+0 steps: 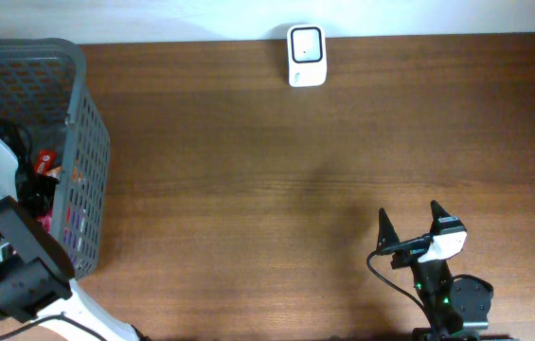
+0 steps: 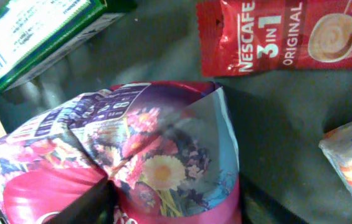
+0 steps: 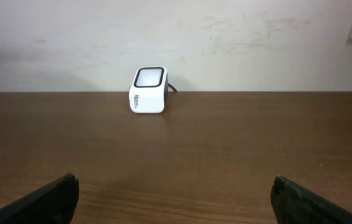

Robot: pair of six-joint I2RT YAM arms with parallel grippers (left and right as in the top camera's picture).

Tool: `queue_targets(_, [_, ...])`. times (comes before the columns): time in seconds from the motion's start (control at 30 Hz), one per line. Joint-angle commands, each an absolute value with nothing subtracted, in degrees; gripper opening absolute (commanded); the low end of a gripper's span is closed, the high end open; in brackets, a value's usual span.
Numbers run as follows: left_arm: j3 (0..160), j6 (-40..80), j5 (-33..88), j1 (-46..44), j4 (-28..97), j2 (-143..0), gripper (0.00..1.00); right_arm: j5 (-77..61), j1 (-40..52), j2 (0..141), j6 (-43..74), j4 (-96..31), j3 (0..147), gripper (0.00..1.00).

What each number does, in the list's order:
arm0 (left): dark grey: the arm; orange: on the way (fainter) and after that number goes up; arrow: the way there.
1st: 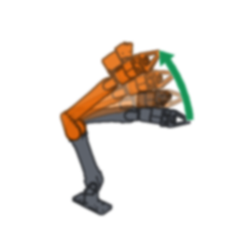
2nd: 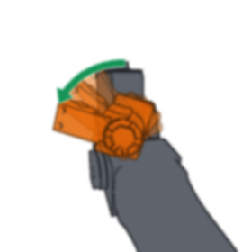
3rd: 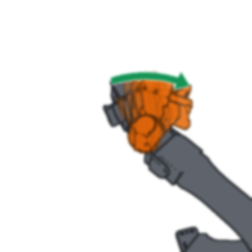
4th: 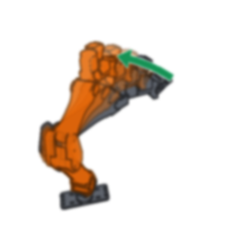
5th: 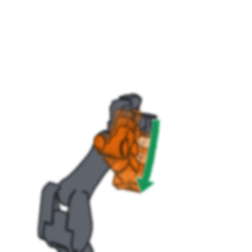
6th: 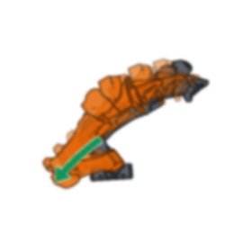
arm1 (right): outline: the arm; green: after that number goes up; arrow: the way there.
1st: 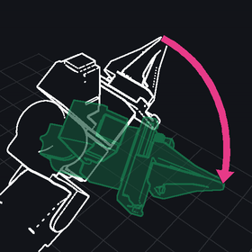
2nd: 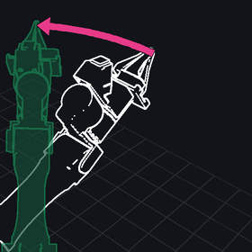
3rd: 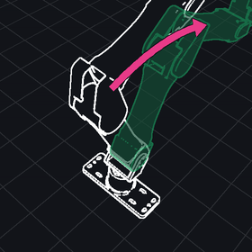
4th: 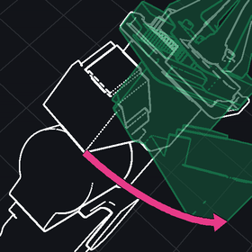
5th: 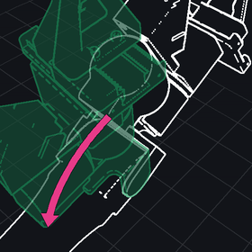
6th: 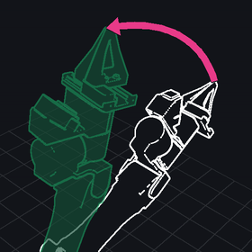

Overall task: Scan the item barcode
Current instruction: 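Grasp the purple Carefree pack in the basket with the left gripper, place mid-table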

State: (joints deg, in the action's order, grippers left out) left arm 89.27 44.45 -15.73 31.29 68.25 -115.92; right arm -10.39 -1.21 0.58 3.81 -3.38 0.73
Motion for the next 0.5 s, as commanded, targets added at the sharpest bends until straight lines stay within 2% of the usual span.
queue_targets(0.0, [87.64, 44.97, -13.32, 31.55, 66.46, -117.51, 0.34, -10.26, -0.8, 0.19, 3.4, -3.62, 0.32, 0.98])
queue_targets(0.03, [88.03, 44.95, -13.32, 31.55, 66.81, -117.51, 0.29, -10.26, -0.8, 0.19, 3.4, -3.62, 0.32, 0.98])
queue_targets(0.1, [92.53, 44.95, -13.02, 31.55, 70.37, -117.51, 0.26, -10.26, -0.8, 0.19, 3.4, -3.62, 0.32, 0.98])
queue_targets(0.13, [96.29, 44.95, -12.91, 31.55, 73.52, -117.51, 0.17, -10.26, -0.8, 0.19, 3.4, -3.6, 0.32, 0.98])
queue_targets(0.17, [100.31, 44.93, -12.91, 31.55, 76.71, -117.51, 0.04, -10.26, -0.8, 0.19, 3.4, -3.6, 0.32, 0.98])
queue_targets(0.27, [115.5, 44.95, -12.86, 31.55, 87.0, -117.51, 0.0, -10.26, -0.8, 0.19, 3.4, -3.62, 0.32, 0.98])
queue_targets(0.37, [132.53, 44.91, -11.2, 31.48, 96.38, -117.51, 0.0, -10.26, -0.8, 0.19, 3.4, -3.6, 0.32, 0.98])
queue_targets(0.4, [137.78, 39.77, -6.31, 31.38, 96.73, -117.19, 0.0, -10.26, -0.8, 0.19, 3.4, -3.62, 0.32, 0.98])
queue_targets(0.47, [144.79, 37.43, 0.95, 30.83, 96.73, -115.7, 0.0, -10.26, -0.8, 0.19, 3.4, -3.62, 0.32, 0.98])
